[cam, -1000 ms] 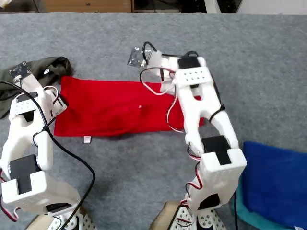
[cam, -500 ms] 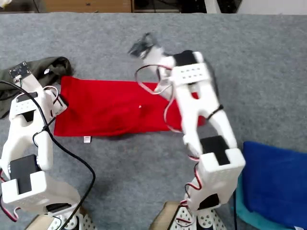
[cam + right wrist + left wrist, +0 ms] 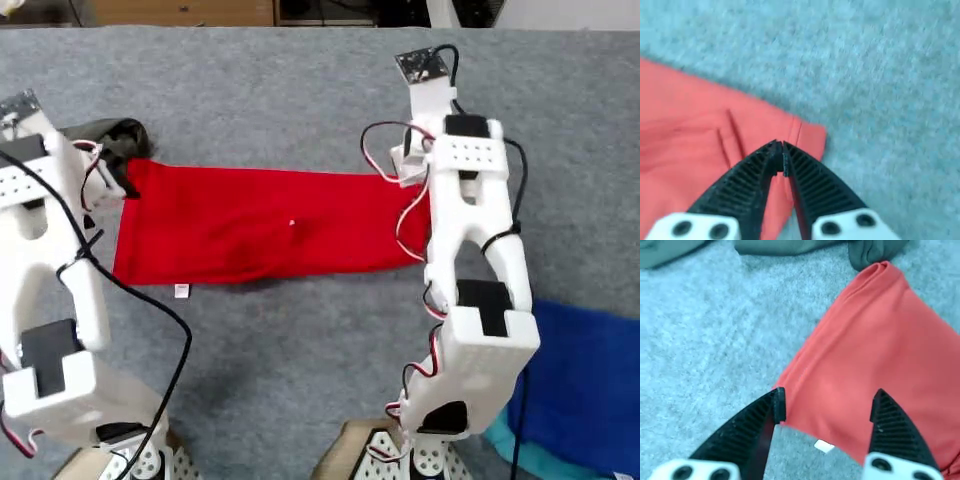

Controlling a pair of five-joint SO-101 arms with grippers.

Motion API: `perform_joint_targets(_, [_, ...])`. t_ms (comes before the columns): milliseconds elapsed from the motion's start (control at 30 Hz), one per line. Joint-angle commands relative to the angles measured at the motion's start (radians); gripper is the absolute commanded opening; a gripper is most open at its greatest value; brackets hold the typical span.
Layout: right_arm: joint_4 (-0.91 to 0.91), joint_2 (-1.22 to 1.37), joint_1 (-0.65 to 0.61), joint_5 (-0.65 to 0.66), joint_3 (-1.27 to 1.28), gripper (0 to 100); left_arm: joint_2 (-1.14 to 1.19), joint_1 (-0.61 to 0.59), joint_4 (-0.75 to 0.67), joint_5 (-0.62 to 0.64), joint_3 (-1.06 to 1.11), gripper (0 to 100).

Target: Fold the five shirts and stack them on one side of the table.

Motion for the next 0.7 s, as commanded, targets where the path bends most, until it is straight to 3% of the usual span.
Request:
perform_joint_targets(0, [-0.144, -0.018, 0.028, 0.011, 0.050, 0.8, 0.061, 0.031, 0.068, -0.038, -0.124, 29])
perform_joint_targets(133, [-0.319, 0.002, 0.096, 0.032, 0.131, 0.8, 0.231, 0.028, 0.072, -0.133, -0.210, 29])
perform_joint_targets(400, [-0.338, 0.005, 0.110, 0.034, 0.139, 0.7, 0.460, -0.012, 0.074, -0.290, -0.404, 29])
perform_joint_targets(667, [-0.361, 0.007, 0.110, 0.035, 0.143, 0.7, 0.547, -0.071, 0.074, -0.419, -0.488, 29])
